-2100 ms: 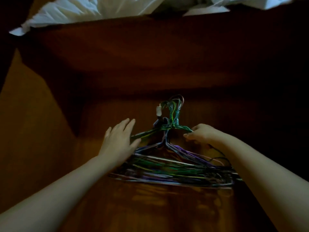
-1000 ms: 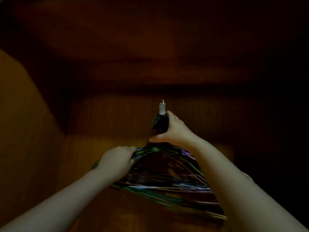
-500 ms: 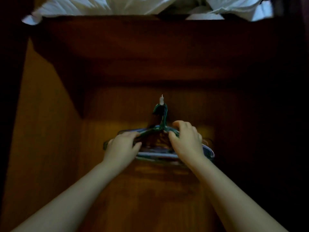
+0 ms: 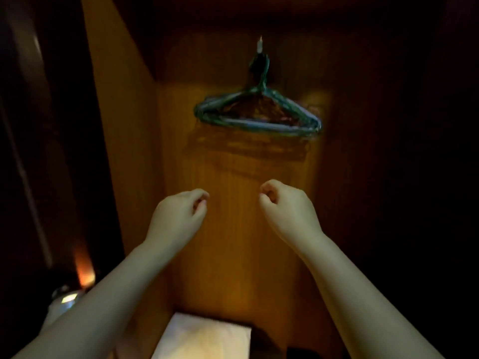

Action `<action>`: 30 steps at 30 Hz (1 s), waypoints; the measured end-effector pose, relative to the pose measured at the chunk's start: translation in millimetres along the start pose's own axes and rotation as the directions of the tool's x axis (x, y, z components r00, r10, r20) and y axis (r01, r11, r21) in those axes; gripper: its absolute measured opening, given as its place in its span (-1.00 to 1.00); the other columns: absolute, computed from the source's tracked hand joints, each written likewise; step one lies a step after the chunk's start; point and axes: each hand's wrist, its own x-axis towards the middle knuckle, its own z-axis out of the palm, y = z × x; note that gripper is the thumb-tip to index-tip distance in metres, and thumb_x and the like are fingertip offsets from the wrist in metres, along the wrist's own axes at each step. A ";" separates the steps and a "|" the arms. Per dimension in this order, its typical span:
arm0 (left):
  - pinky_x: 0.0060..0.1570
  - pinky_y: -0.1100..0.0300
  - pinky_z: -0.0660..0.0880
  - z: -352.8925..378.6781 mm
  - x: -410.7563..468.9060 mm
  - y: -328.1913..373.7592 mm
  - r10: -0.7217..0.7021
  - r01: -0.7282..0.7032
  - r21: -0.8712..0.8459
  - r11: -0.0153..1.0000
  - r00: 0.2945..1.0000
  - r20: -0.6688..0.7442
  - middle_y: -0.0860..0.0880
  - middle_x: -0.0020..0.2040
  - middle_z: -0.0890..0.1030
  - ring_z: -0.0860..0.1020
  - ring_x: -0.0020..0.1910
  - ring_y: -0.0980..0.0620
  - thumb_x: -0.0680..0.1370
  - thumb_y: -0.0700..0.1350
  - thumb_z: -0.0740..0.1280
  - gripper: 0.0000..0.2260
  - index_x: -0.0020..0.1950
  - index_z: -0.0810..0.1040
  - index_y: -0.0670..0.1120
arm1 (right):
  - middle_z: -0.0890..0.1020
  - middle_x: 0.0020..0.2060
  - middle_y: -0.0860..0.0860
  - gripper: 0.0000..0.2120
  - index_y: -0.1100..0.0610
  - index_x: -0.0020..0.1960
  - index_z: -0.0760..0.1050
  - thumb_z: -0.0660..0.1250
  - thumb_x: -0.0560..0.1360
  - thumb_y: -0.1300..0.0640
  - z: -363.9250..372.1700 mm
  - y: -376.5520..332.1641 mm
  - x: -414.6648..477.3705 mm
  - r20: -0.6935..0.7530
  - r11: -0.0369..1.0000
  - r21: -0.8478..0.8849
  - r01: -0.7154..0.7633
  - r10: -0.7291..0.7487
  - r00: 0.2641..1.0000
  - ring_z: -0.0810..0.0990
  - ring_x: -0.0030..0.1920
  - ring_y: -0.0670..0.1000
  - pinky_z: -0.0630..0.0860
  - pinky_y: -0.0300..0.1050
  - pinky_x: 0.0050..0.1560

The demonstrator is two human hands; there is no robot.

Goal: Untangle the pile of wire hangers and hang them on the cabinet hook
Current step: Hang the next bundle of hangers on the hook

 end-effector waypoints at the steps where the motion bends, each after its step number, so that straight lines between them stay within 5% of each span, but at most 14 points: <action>1: -0.10 0.22 0.43 0.2 -20.0 2.1 -0.025 0.025 0.010 1.000 1.000 0.004 -0.02 0.05 0.62 0.57 -0.04 0.04 0.58 -0.10 0.21 -0.77 0.17 0.56 -0.06 | 0.62 -0.04 -0.04 -0.72 0.04 0.22 0.48 0.14 0.57 0.03 5.0 5.5 -18.3 0.025 1.000 0.012 -0.012 0.012 1.000 0.60 -0.04 -0.04 0.50 0.06 0.17; 8: -0.07 0.06 0.51 44.9 -170.1 18.4 -0.189 0.168 0.110 0.980 0.958 0.215 -0.09 0.00 0.64 0.60 -0.05 -0.10 0.44 0.05 0.12 -0.63 0.09 0.59 -0.08 | 0.54 0.19 -0.02 -0.69 0.04 0.29 0.42 0.18 0.56 0.08 46.7 76.9 -175.4 0.224 0.966 0.069 -0.249 0.228 0.948 0.52 0.14 0.00 0.50 -0.05 0.13; 13: -0.24 0.19 0.37 83.2 -286.4 38.7 -0.362 0.335 0.138 0.932 0.853 0.375 -0.06 0.01 0.63 0.57 -0.12 -0.04 0.55 -0.01 0.24 -0.79 0.13 0.56 -0.01 | 0.58 0.04 -0.02 -0.71 0.03 0.27 0.42 0.16 0.56 0.08 71.9 117.7 -293.4 0.378 0.897 0.045 -0.440 0.392 0.839 0.56 -0.13 -0.02 0.49 -0.13 -0.20; 17: -0.23 0.16 0.41 112.4 -366.4 29.3 -0.428 0.400 0.159 0.903 0.798 0.425 -0.04 -0.07 0.63 0.55 -0.14 -0.05 0.54 -0.01 0.24 -0.80 0.11 0.55 0.01 | 0.59 -0.04 -0.05 -0.75 -0.04 0.23 0.42 0.14 0.57 0.03 112.8 144.2 -377.2 0.496 0.838 -0.043 -0.544 0.490 0.717 0.58 -0.15 -0.02 0.51 -0.11 -0.21; 22: -0.26 0.15 0.42 170.9 -471.5 -16.0 -0.446 0.399 0.204 0.894 0.741 0.502 -0.08 -0.13 0.66 0.58 -0.19 -0.11 0.54 -0.07 0.24 -0.83 0.03 0.60 -0.03 | 0.62 -0.13 -0.03 -0.80 0.02 0.11 0.49 0.13 0.58 0.06 193.7 177.0 -471.0 0.515 0.803 -0.188 -0.566 0.571 0.639 0.55 -0.21 -0.01 0.46 -0.15 -0.26; 30: -0.35 0.20 0.35 278.4 -631.6 -116.4 -0.444 0.350 0.273 0.896 0.710 0.547 -0.12 -0.20 0.66 0.59 -0.24 -0.14 0.54 -0.19 0.26 -0.86 -0.04 0.62 -0.12 | 0.65 -0.10 0.05 -0.79 0.04 0.08 0.51 0.12 0.57 0.11 352.4 232.1 -581.8 0.514 0.795 -0.249 -0.553 0.593 0.620 0.56 -0.16 0.06 0.46 -0.16 -0.21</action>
